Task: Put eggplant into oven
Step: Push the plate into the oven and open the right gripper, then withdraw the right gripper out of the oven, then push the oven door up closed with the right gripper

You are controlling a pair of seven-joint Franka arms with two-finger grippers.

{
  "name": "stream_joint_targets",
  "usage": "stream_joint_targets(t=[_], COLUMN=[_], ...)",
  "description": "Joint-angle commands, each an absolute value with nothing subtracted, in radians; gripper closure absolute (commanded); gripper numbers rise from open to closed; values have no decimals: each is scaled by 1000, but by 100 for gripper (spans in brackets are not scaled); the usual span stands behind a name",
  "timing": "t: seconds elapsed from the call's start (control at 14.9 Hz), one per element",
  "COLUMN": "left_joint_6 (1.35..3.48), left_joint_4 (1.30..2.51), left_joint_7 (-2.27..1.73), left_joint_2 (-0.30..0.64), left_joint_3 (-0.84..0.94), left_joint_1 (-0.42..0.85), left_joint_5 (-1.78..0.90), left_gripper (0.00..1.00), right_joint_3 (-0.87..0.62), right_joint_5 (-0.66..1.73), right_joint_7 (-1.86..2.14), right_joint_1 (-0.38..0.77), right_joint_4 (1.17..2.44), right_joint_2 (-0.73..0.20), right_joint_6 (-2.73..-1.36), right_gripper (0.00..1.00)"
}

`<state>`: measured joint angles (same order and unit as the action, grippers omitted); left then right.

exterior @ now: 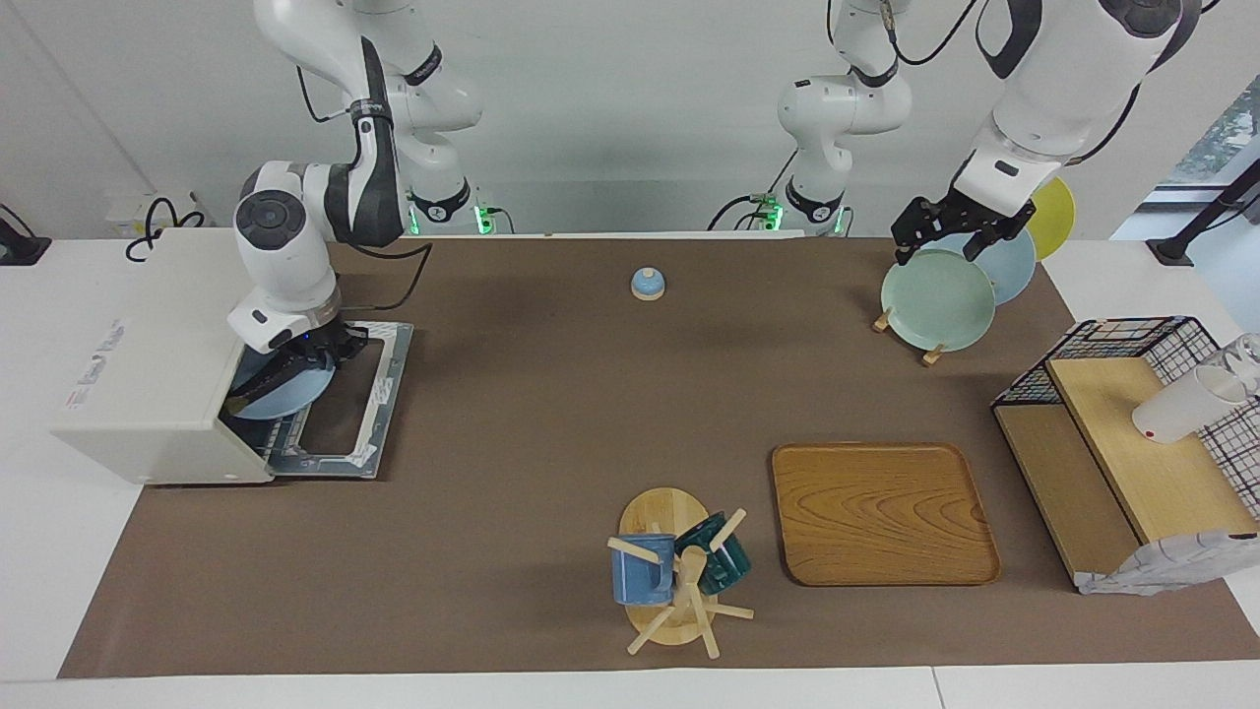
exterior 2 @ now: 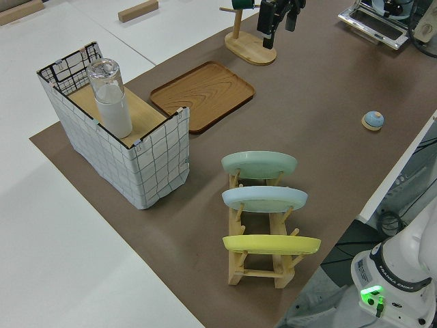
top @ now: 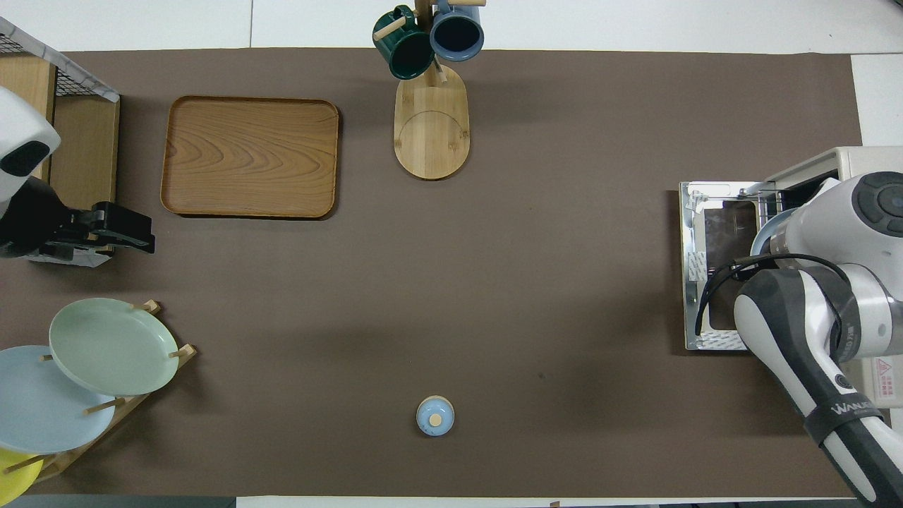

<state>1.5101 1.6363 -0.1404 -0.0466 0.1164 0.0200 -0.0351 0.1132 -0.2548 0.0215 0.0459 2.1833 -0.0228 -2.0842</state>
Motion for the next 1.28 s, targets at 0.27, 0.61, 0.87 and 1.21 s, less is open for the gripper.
stream_joint_targets(t=[0.27, 0.61, 0.87, 1.21], left_joint_6=[1526, 1467, 1468, 1471], left_joint_4=[1632, 1625, 1623, 1629], left_joint_7=[-135, -135, -133, -135], left_joint_2=[-51, -52, -54, -60], left_joint_3=[127, 126, 126, 127], left_joint_1=[-3, -3, -5, -5], left_joint_5=[-21, -17, -17, -17], left_gripper=[0, 0, 0, 0], right_joint_3=[95, 95, 95, 95], right_joint_5=[-144, -114, -100, -94], right_joint_7=[38, -17, -116, -144], right_joint_1=[99, 176, 221, 219], right_joint_4=[1985, 2026, 2040, 2088], right_joint_2=[-81, -90, -144, -199], right_joint_6=[-1914, -2084, -2184, -2241], right_gripper=[87, 100, 100, 100])
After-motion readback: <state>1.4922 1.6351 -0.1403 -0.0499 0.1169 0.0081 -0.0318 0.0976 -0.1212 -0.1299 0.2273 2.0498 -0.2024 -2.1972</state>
